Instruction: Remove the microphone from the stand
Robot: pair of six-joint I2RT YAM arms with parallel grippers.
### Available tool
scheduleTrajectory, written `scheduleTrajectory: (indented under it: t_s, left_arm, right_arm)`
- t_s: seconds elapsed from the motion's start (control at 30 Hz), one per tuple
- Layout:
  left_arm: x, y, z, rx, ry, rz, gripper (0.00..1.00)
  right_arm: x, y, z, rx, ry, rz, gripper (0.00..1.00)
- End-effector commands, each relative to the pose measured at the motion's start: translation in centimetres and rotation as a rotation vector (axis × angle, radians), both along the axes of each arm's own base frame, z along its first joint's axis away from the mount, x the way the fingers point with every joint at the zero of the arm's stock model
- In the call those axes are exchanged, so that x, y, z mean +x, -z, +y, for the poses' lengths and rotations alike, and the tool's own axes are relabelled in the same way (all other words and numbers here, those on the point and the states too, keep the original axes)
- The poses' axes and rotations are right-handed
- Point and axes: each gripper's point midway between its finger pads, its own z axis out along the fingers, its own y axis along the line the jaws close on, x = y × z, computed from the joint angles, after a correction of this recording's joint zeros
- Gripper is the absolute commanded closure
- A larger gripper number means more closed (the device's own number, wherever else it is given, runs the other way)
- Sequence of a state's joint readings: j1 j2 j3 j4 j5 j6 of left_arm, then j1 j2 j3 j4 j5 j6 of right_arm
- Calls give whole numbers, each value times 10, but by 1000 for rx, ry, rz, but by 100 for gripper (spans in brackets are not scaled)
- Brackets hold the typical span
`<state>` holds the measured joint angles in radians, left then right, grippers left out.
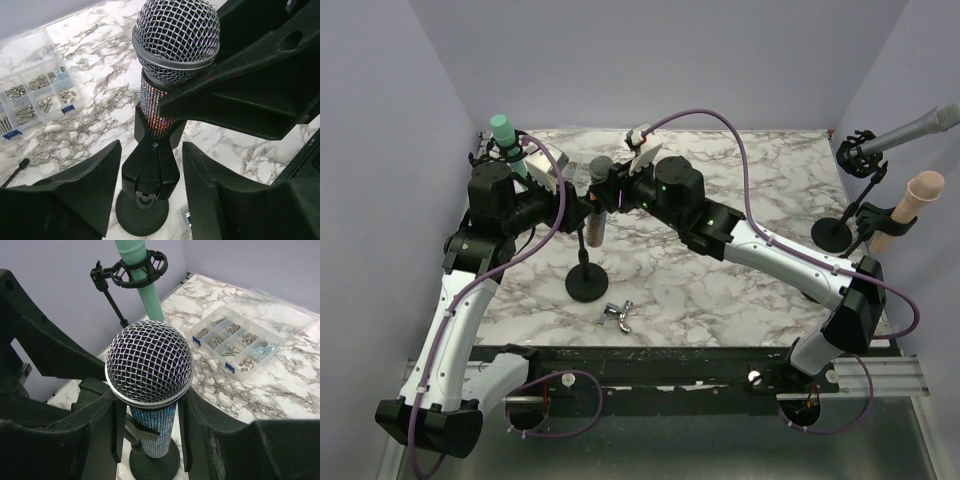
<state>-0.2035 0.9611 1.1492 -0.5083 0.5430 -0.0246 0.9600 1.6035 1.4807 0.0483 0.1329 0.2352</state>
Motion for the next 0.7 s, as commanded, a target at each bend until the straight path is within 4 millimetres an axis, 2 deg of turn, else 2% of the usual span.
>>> scheduleTrajectory:
  t_s: [0.0,0.13,0.2,0.23,0.27,0.33,0.5,0.67]
  left_arm:
    - [-2,-6,-5,-1,35,5,51]
    - [0,-3,-3,9,25,13,53]
    - [-2,-5,-4,9,35,10,41]
    - [-3,-5,-4,9,33,4,29]
    - [-4,-6,-3,8,28,-10,25]
    - [-5,-7,-3,7,34,-6,23]
    - [-3,1,-5,24,50,24,31]
    - [-1,5,-5,39,51,42,51]
  right_arm:
    - [7,-15,-2,29,23,-24,99]
    - [8,-15,0,34,21,-20,99]
    - [8,-15,0,38,23,-23,99]
    - [9,-15,0,37,24,-22,99]
    - [9,-16,0,36,25,-23,99]
    - [8,-17,-1,33,24,-24,99]
    - [9,-21,-2,43,24,-28,99]
    - [14,-22,1,41,19,-28,99]
